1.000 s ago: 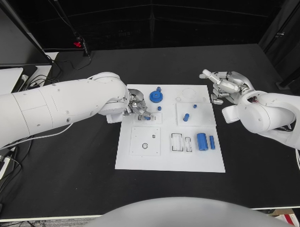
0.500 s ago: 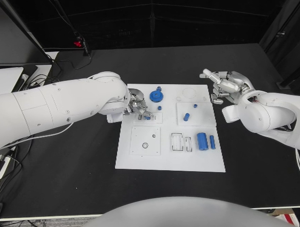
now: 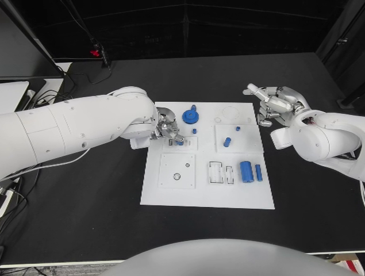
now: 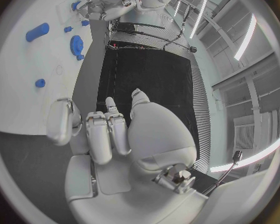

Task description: Assemble the parts on the task board

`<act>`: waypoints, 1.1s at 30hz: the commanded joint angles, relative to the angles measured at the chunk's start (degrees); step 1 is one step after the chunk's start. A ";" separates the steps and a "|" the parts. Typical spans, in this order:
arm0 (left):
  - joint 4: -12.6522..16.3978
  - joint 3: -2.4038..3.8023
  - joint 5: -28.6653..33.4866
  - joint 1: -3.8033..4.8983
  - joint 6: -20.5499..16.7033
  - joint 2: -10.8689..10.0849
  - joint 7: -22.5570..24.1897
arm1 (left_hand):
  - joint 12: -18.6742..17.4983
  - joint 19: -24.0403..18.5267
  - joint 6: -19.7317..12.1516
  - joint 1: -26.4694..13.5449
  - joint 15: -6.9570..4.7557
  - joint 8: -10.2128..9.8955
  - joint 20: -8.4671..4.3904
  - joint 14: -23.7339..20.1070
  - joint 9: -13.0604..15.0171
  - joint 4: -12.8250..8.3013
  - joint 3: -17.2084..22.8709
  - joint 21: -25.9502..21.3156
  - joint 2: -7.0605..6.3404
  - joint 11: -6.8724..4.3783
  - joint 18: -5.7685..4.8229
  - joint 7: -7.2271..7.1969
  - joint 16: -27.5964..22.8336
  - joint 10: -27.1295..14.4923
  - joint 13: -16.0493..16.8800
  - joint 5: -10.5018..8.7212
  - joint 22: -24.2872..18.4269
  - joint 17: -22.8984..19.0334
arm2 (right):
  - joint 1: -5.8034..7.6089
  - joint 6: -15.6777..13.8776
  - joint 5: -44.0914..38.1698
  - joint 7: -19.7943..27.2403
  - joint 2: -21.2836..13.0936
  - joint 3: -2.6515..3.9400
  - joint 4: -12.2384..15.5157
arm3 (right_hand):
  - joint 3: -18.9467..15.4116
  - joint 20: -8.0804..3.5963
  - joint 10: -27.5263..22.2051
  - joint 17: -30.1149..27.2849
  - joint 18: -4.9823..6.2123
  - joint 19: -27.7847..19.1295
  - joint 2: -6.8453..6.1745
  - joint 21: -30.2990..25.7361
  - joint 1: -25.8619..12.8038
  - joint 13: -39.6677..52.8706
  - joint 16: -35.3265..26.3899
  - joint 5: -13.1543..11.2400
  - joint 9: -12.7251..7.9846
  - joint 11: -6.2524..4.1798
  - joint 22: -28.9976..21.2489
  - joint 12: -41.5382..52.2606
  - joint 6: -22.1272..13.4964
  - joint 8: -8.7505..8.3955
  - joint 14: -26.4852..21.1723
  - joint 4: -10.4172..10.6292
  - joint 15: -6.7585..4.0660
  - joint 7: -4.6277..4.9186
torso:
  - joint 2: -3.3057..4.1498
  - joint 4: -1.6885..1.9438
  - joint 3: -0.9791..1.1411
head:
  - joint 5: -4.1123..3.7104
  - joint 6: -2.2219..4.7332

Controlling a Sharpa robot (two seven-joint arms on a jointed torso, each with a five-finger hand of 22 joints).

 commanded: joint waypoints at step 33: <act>0.55 -0.26 -9.57 -0.51 -2.16 0.41 -2.36 | 0.04 5.97 -2.92 -19.15 1.68 -2.32 1.34 6.02 0.67 -0.16 -8.20 0.18 -2.22 1.64 -0.37 1.49 0.05 6.20 15.06 -14.54 15.10 15.09 | 0.07 0.78 2.78 0.19 0.04 0.02 0.91 | -0.65 0.10 5.86 15.10 0.55 0.12 1.27 0.24 -0.48 15.08 0.14 0.07 0.12 0.58 9.18 0.14 -0.48 0.99 6.05 0.05 0.54 0.12 | -0.02 -0.01 -0.04 | -0.32 -0.16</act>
